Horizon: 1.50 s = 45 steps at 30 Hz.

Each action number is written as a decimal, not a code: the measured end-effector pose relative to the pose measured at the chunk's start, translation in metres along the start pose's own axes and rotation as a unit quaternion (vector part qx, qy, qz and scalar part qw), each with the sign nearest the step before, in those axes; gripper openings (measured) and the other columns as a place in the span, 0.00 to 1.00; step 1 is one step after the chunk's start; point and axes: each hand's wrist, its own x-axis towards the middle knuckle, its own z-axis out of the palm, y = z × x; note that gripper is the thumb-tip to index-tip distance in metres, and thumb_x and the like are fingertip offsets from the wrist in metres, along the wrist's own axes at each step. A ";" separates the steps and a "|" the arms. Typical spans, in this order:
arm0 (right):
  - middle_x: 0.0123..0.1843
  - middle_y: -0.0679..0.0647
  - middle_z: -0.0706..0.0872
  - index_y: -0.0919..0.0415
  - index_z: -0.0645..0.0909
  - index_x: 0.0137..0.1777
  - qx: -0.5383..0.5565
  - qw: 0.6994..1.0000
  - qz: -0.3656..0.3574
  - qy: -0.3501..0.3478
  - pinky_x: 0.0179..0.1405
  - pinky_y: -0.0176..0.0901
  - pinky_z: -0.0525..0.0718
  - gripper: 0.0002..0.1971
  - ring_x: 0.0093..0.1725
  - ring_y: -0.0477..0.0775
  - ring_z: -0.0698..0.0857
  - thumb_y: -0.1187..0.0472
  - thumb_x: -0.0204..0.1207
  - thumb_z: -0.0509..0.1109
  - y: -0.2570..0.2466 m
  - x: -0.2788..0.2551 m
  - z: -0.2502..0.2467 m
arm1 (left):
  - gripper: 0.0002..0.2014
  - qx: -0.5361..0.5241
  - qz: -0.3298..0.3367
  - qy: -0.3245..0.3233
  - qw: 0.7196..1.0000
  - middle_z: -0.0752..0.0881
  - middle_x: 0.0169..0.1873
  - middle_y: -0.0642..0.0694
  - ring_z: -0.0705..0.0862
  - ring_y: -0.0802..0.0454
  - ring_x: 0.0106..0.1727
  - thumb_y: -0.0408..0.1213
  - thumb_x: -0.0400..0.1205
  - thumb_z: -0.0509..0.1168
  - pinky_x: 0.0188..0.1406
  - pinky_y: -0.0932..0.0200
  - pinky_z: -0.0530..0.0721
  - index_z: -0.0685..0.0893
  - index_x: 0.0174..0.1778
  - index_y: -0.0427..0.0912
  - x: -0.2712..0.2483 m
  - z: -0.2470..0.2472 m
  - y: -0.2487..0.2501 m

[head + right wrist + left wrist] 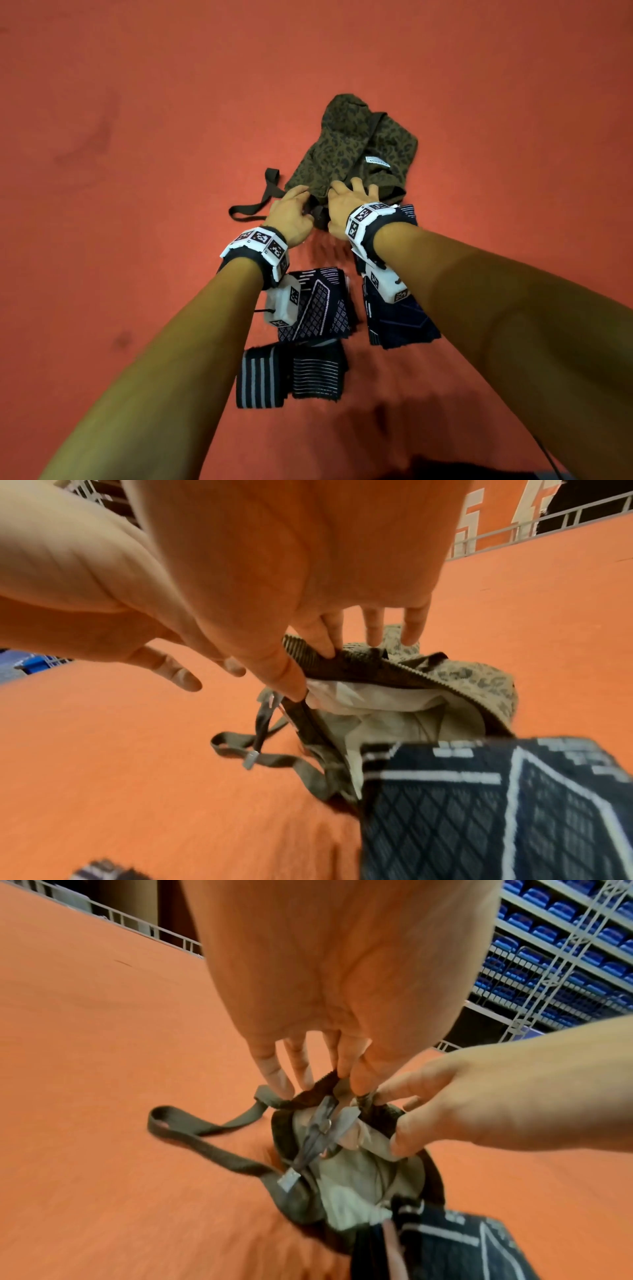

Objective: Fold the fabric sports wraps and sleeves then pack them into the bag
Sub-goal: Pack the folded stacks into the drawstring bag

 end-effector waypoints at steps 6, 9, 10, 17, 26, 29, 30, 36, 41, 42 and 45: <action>0.85 0.50 0.58 0.63 0.66 0.79 0.052 0.997 -0.028 0.055 0.75 0.66 0.65 0.31 0.80 0.68 0.59 0.59 0.76 0.69 -0.004 -0.011 -0.058 | 0.27 -0.048 0.003 0.054 0.997 0.70 0.80 0.45 0.72 0.46 0.77 0.25 0.81 0.60 0.73 0.64 0.65 0.73 0.78 0.34 -0.021 -0.055 0.026; 0.87 0.49 0.56 0.62 0.65 0.80 0.066 0.994 -0.036 0.079 0.75 0.66 0.65 0.31 0.81 0.67 0.58 0.58 0.78 0.68 -0.004 -0.018 -0.086 | 0.28 -0.064 -0.007 0.073 0.995 0.67 0.82 0.45 0.73 0.44 0.77 0.25 0.81 0.60 0.75 0.61 0.68 0.70 0.80 0.33 -0.026 -0.075 0.039; 0.87 0.49 0.56 0.62 0.65 0.80 0.074 0.993 -0.033 0.086 0.74 0.65 0.66 0.30 0.81 0.67 0.58 0.58 0.79 0.68 -0.004 -0.021 -0.095 | 0.29 -0.076 -0.012 0.076 0.994 0.66 0.83 0.46 0.73 0.44 0.78 0.25 0.81 0.60 0.77 0.58 0.69 0.68 0.82 0.34 -0.027 -0.080 0.042; 0.88 0.48 0.56 0.61 0.65 0.81 0.111 0.989 0.006 0.095 0.76 0.65 0.69 0.29 0.81 0.67 0.62 0.56 0.81 0.65 0.003 -0.048 -0.137 | 0.31 -0.110 0.026 0.062 0.992 0.63 0.85 0.48 0.72 0.43 0.79 0.26 0.82 0.61 0.77 0.51 0.71 0.67 0.84 0.36 -0.042 -0.106 0.048; 0.87 0.55 0.60 0.65 0.68 0.79 0.157 0.973 0.042 0.165 0.78 0.50 0.66 0.30 0.79 0.69 0.67 0.61 0.76 0.66 -0.048 -0.068 -0.175 | 0.30 -0.126 0.114 0.090 0.981 0.65 0.83 0.48 0.71 0.45 0.79 0.27 0.81 0.58 0.80 0.52 0.68 0.68 0.83 0.36 -0.055 -0.170 0.022; 0.84 0.54 0.64 0.64 0.69 0.78 0.183 0.958 0.035 0.216 0.73 0.46 0.67 0.28 0.75 0.70 0.71 0.63 0.76 0.65 -0.060 -0.075 -0.191 | 0.30 -0.162 0.137 0.128 0.969 0.65 0.83 0.46 0.71 0.43 0.79 0.26 0.81 0.58 0.80 0.46 0.70 0.69 0.82 0.36 -0.059 -0.190 0.019; 0.84 0.54 0.64 0.63 0.69 0.79 0.195 0.953 0.022 0.231 0.75 0.45 0.67 0.29 0.75 0.69 0.71 0.65 0.77 0.64 -0.064 -0.077 -0.197 | 0.29 -0.171 0.135 0.146 0.965 0.65 0.82 0.45 0.70 0.44 0.80 0.26 0.81 0.58 0.81 0.47 0.69 0.69 0.82 0.35 -0.061 -0.194 0.020; 0.82 0.56 0.67 0.68 0.69 0.80 0.258 0.923 -0.102 0.267 0.78 0.40 0.65 0.29 0.78 0.56 0.72 0.68 0.77 0.64 -0.077 -0.094 -0.219 | 0.29 -0.190 0.065 0.216 0.956 0.66 0.79 0.44 0.67 0.46 0.80 0.30 0.82 0.61 0.81 0.56 0.63 0.70 0.82 0.43 -0.086 -0.187 0.020; 0.81 0.55 0.69 0.68 0.71 0.79 0.286 0.898 -0.174 0.284 0.77 0.40 0.68 0.28 0.76 0.54 0.73 0.68 0.77 0.64 -0.085 -0.118 -0.211 | 0.28 -0.162 -0.010 0.184 0.969 0.79 0.68 0.41 0.77 0.37 0.69 0.46 0.73 0.59 0.70 0.38 0.77 0.75 0.72 0.51 -0.109 -0.166 0.015; 0.80 0.55 0.70 0.68 0.72 0.79 0.291 0.894 -0.178 0.291 0.76 0.39 0.68 0.28 0.76 0.54 0.73 0.68 0.77 0.64 -0.087 -0.121 -0.208 | 0.24 -0.166 -0.010 0.194 0.967 0.82 0.65 0.42 0.80 0.38 0.65 0.44 0.73 0.59 0.66 0.38 0.79 0.75 0.68 0.50 -0.115 -0.164 0.018; 0.81 0.56 0.70 0.68 0.72 0.79 0.315 0.879 -0.166 0.318 0.77 0.35 0.64 0.28 0.78 0.53 0.71 0.70 0.76 0.64 -0.093 -0.132 -0.196 | 0.22 -0.184 0.014 0.247 0.951 0.85 0.64 0.43 0.82 0.40 0.64 0.36 0.79 0.62 0.64 0.49 0.79 0.75 0.70 0.48 -0.129 -0.164 0.017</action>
